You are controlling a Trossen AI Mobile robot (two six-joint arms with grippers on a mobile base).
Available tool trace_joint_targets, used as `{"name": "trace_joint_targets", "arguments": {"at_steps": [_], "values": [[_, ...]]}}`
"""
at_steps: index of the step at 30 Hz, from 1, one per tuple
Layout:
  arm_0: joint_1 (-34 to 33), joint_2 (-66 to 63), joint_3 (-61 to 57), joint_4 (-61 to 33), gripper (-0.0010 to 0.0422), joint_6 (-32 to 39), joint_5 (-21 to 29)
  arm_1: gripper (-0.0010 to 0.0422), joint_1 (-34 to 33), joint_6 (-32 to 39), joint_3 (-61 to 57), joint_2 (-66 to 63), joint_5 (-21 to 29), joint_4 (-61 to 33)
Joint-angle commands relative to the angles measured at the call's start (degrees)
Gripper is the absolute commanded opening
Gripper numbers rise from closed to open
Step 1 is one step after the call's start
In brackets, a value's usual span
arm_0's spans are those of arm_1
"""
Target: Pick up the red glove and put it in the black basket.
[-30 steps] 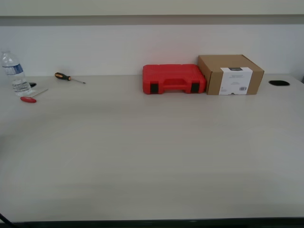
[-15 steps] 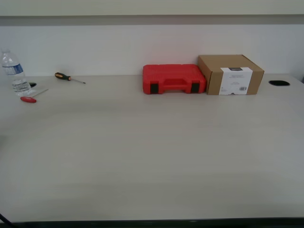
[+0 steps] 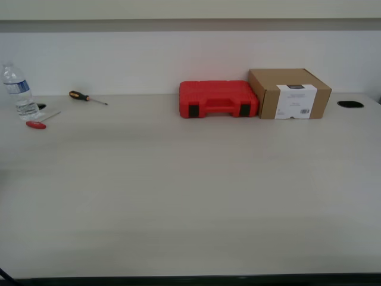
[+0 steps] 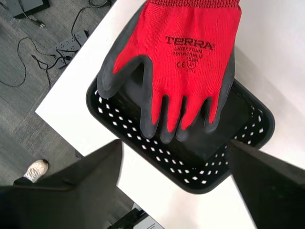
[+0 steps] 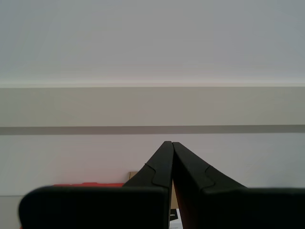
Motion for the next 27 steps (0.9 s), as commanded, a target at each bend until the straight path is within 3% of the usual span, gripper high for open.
{"name": "trace_joint_targets", "arguments": {"at_steps": [1, 3, 5, 6, 10, 13, 15, 22, 27], "values": [[-0.02, 0.00, 0.04, 0.04, 0.0001, 0.15, -0.04, 0.0182, -0.09, -0.61, 0.04, -0.13, 6.73, -1.38], [-0.02, 0.00, 0.04, 0.07, 0.0001, 0.15, -0.04, 0.0076, -0.20, -1.51, 0.04, -0.20, 18.49, -1.84], [-0.02, 0.00, 0.04, 0.07, 0.0001, 0.15, -0.04, -0.0008, -0.83, -1.62, 0.04, -0.57, 25.31, -1.77], [-0.02, 0.00, 0.04, 0.07, 0.0000, 0.13, -0.04, 0.0012, -1.60, -1.60, 0.04, -1.53, 27.58, -1.70], [-0.02, 0.00, 0.04, 0.09, 0.0000, 0.15, -0.04, 0.0081, -5.09, -1.42, 0.04, -8.63, 27.67, 0.85], [-0.02, 0.00, 0.04, 0.07, 0.0000, 0.15, -0.04, 0.0106, -6.99, -1.99, 0.04, -15.10, 27.21, 3.28], [-0.02, 0.00, 0.04, 0.02, 0.0000, 0.15, -0.04, 0.0104, -8.11, -2.05, 0.04, -21.29, 27.21, 4.02], [-0.02, 0.00, 0.04, -0.46, 0.0000, 0.13, -0.07, -0.0004, -10.32, 0.15, 0.02, -34.71, 28.52, 7.26], [-0.02, 0.00, 0.04, -0.52, 0.0001, 0.15, -0.04, 0.0051, -10.32, -2.05, 0.02, -34.99, 28.33, 7.34]]}}
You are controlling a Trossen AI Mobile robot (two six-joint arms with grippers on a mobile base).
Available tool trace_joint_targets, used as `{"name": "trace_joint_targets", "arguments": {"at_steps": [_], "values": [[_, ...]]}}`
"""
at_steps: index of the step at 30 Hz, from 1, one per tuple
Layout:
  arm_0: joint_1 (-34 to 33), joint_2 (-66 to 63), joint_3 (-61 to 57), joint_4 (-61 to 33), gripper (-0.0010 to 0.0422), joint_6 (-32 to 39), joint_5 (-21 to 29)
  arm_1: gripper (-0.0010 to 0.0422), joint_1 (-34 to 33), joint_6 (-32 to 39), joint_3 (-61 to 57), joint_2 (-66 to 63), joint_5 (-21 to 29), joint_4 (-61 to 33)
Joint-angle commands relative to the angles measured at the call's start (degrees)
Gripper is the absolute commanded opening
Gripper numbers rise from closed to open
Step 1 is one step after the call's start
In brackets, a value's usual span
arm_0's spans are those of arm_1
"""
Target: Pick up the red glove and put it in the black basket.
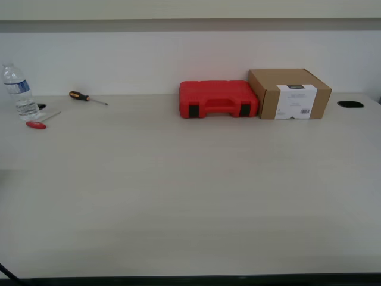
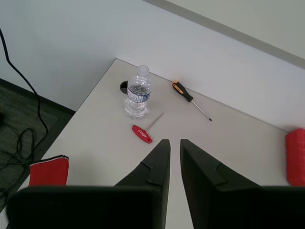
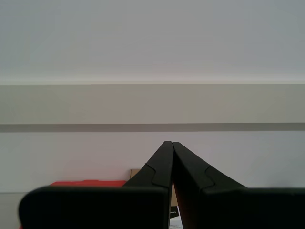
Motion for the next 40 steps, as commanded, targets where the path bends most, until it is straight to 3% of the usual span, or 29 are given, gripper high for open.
{"name": "trace_joint_targets", "arguments": {"at_steps": [1, 4, 7, 11, 12, 13, 18, 21, 24, 26, 28, 31, 33, 35, 39, 40], "values": [[0.02, 0.00, 0.04, 0.11, 0.0000, 0.15, -0.02, 0.0062, 0.02, -0.13, 0.02, 0.00, 0.17, 0.00], [0.02, 0.00, 0.04, 0.11, 0.0001, 0.15, -0.02, 0.0105, 0.04, -0.11, 0.02, 0.00, 0.17, 0.02], [0.02, 0.00, 0.04, 0.11, 0.0000, 0.15, -0.02, 0.0174, 0.07, -0.13, 0.02, 0.04, 0.17, 0.02], [0.02, 0.00, 0.04, 0.11, 0.0000, 0.15, -0.02, 0.0310, 0.09, -0.11, 0.02, 0.04, 0.17, 0.02], [0.02, 0.00, 0.04, 0.11, 0.0001, 0.15, -0.02, 0.0383, 0.09, -0.11, 0.02, 0.04, 0.17, 0.02], [0.02, 0.00, 0.04, 0.11, 0.0000, 0.15, -0.02, 0.0418, 0.09, 0.28, 0.02, 0.04, 0.17, 0.02], [0.02, 0.00, 0.04, 0.11, 0.0000, 0.15, -0.02, 0.0122, 0.09, 0.33, 0.02, 0.04, 0.17, 0.02], [0.02, 0.00, 0.04, 0.11, 0.0000, 0.15, -0.02, -0.0001, 0.09, -0.35, 0.02, 0.04, 0.17, 0.02], [0.02, 0.00, 0.04, 0.11, 0.0000, 0.15, -0.02, 0.0061, 0.11, -0.33, 0.02, 0.04, 0.17, 0.02], [0.02, 0.00, 0.04, 0.11, 0.0001, 0.15, -0.02, 0.0132, 0.09, -0.35, 0.02, 0.04, 0.17, 0.02], [0.02, 0.00, 0.04, 0.11, 0.0001, 0.15, -0.02, 0.0225, 0.09, -0.35, 0.02, 0.04, 0.17, 0.02], [0.02, 0.00, 0.04, 0.11, 0.0001, 0.15, -0.02, 0.0419, 0.09, -0.24, 0.02, 0.04, 0.17, 0.02], [0.02, 0.00, 0.04, 0.11, 0.0000, 0.15, -0.02, 0.0341, 0.09, -0.09, 0.02, 0.04, 0.17, 0.02], [0.02, 0.00, 0.04, 0.11, 0.0000, 0.15, -0.02, 0.0217, 0.09, -0.09, 0.02, 0.04, 0.17, 0.02], [0.02, 0.00, 0.04, 0.11, 0.0000, 0.15, -0.02, 0.0013, 0.09, -0.09, 0.02, 0.04, 0.17, 0.02], [0.02, 0.00, 0.04, 0.11, 0.0001, 0.15, -0.02, -0.0003, 0.09, -0.72, 0.02, 0.04, 0.17, 0.00]]}}
